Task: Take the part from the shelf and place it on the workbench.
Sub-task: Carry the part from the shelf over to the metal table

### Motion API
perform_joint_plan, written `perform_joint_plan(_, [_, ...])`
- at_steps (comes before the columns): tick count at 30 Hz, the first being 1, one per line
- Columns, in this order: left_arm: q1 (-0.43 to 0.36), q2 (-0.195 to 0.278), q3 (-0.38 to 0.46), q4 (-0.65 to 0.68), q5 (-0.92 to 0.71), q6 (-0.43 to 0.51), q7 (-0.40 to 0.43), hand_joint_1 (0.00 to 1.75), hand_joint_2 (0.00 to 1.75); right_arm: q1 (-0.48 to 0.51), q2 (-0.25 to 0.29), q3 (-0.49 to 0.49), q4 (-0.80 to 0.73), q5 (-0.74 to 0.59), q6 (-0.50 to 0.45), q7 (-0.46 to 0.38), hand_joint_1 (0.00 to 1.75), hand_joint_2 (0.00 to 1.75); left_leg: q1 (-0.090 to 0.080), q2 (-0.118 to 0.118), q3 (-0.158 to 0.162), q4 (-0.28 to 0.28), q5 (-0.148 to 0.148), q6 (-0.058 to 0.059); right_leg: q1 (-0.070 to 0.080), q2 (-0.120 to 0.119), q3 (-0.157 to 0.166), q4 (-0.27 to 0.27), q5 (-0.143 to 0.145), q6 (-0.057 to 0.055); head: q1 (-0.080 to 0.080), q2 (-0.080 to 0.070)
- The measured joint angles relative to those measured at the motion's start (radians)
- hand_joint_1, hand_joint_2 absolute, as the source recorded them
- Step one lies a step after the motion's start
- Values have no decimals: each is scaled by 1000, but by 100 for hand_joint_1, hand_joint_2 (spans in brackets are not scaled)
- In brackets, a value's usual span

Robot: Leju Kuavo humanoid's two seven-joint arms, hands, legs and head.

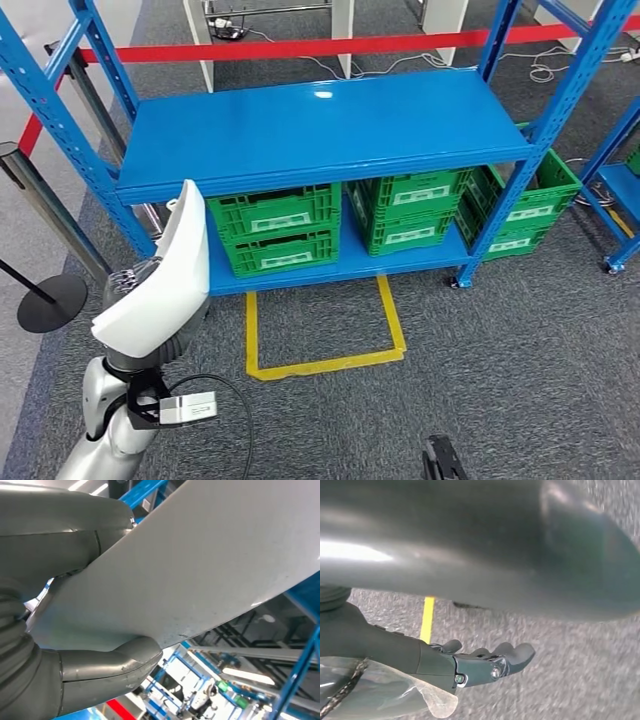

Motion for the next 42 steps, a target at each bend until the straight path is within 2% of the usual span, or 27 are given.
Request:
perform_joint_plan(2, [4,0,0,0,9,0,-3,175,175,1,0,-1,2,0,-2,-4,0,0,5,-2,-38,129,-87,-10,0,8,-9,4,12,-5,-1,0])
perform_joint_plan(3, [6,0,-1,0,11,0,-2,175,175,2,0,-1,3,-1,-3,-5,0,0,8,-2,-54,188,-113,-14,1,14,-15,7,17,-4,-1,0])
perform_joint_plan(4, [8,0,-1,0,11,0,0,175,175,3,0,-1,3,0,-3,-6,0,0,10,-2,-56,219,-118,-15,1,22,-22,11,21,-3,-1,0])
perform_joint_plan(5, [9,0,-1,0,11,0,1,175,175,4,0,-1,4,0,-4,-6,0,0,11,-4,-42,211,-102,-15,1,30,-28,16,23,-2,-1,0])
perform_joint_plan(6, [9,0,-1,0,11,0,0,175,175,4,0,-1,4,0,-4,-6,0,0,11,-9,-11,167,-71,-13,1,39,-32,21,23,-1,-2,0])
perform_joint_plan(8, [10,0,0,0,10,0,-6,175,175,0,0,-1,5,1,-7,-6,0,0,14,-47,60,43,-19,-1,-1,60,-42,29,22,3,0,0])
perform_joint_plan(10, [12,0,4,1,12,0,-17,175,175,-6,0,-1,5,3,-12,-7,0,0,16,-82,95,-24,-9,8,-6,82,-53,33,25,15,-1,0])
perform_joint_plan(12, [11,-3,8,2,17,0,-30,175,175,-8,0,-1,6,3,-17,-9,0,0,15,-72,99,-40,-13,12,-9,103,-63,32,33,30,-4,0])
perform_joint_plan(13, [10,-5,9,3,20,0,-35,175,175,-7,-2,-1,6,4,-19,-11,0,0,16,-57,100,-50,-14,16,-9,102,-71,34,31,35,-4,0])
perform_joint_plan(14, [9,-9,10,4,23,0,-39,175,175,-5,-3,-1,6,4,-22,-13,0,0,18,-44,103,-62,-14,21,-7,88,-84,48,21,39,-1,0])
perform_joint_plan(17, [9,-16,11,6,27,0,-37,175,175,-8,-6,-1,7,3,-30,-16,0,0,20,-10,104,-77,-12,30,-4,18,-157,177,-45,48,9,0])
perform_joint_plan(19, [10,-18,12,10,27,-1,-35,175,175,-9,-6,-1,7,3,-30,-16,0,0,18,10,102,-76,-13,31,-4,4,-211,282,-79,54,9,0])
perform_joint_plan(21, [11,-20,12,14,27,-1,-36,175,175,-4,-8,-2,7,3,-30,-16,0,0,17,33,102,-74,-14,32,-5,0,-234,319,-69,56,10,0])
perform_joint_plan(22, [11,-22,12,15,27,-1,-36,175,175,-1,-9,-2,8,3,-30,-16,0,0,17,45,102,-73,-14,32,-5,-5,-217,283,-39,56,10,0])
perform_joint_plan(23, [11,-23,12,15,27,-1,-36,175,175,0,-11,-3,8,3,-31,-16,0,0,17,55,102,-72,-15,31,-5,-16,-185,215,-1,56,10,0])
perform_joint_plan(25, [10,-26,13,16,27,-1,-37,175,175,-2,-13,-4,8,3,-31,-17,0,0,12,75,102,-68,-17,24,1,-57,-120,85,47,50,10,0])
perform_joint_plan(27, [9,-27,14,16,26,-1,-37,175,175,-5,-14,-5,8,3,-30,-18,0,0,5,91,101,-64,-17,16,6,-71,-100,41,55,39,9,0])
perform_joint_plan(29, [9,-30,14,16,27,-1,-38,175,175,-3,-14,-7,8,3,-31,-18,0,0,6,104,101,-62,-18,9,4,-48,-105,42,61,26,9,0])
perform_joint_plan(31, [8,-32,15,16,30,-1,-38,175,175,0,-14,-9,8,2,-32,-18,0,0,11,74,91,-31,-47,-2,1,-27,-110,41,69,12,8,0])
perform_joint_plan(33, [9,-33,16,16,31,-1,-35,175,175,0,-15,-11,8,0,-34,-18,0,0,15,21,49,79,-117,-10,0,-4,-115,41,75,2,6,0])
perform_joint_plan(35, [13,-33,17,20,36,-1,-34,175,175,2,-15,-12,9,-1,-35,-18,0,0,15,1,-3,209,-175,-9,3,22,-120,41,80,-3,6,0])
perform_joint_plan(36, [14,-33,17,22,40,-1,-34,175,175,6,-15,-12,9,-2,-36,-17,0,0,15,-1,-12,236,-177,-6,5,36,-122,42,81,-4,6,0])
perform_joint_plan(37, [15,-33,17,24,43,-1,-34,175,175,9,-15,-13,9,-2,-38,-16,0,0,14,-4,-5,224,-160,-1,8,50,-123,42,83,-4,6,0])
perform_joint_plan(38, [15,-33,16,26,45,-1,-34,175,175,13,-15,-13,9,-2,-41,-14,0,0,13,-12,21,173,-125,7,10,65,-122,42,84,-3,6,0])
perform_joint_plan(40, [16,-33,16,28,45,-1,-30,175,175,16,-15,-14,9,0,-48,-11,0,0,12,-59,85,34,-55,29,13,91,-123,43,87,0,7,0])
perform_joint_plan(41, [16,-33,16,28,44,-1,-26,175,175,16,-15,-15,9,1,-52,-10,0,0,11,-82,108,-16,-37,36,12,104,-126,44,89,4,7,0])
perform_joint_plan(42, [16,-33,16,28,43,-1,-21,175,175,16,-15,-15,8,4,-56,-8,0,0,10,-96,118,-41,-33,41,9,115,-132,45,92,8,7,0])
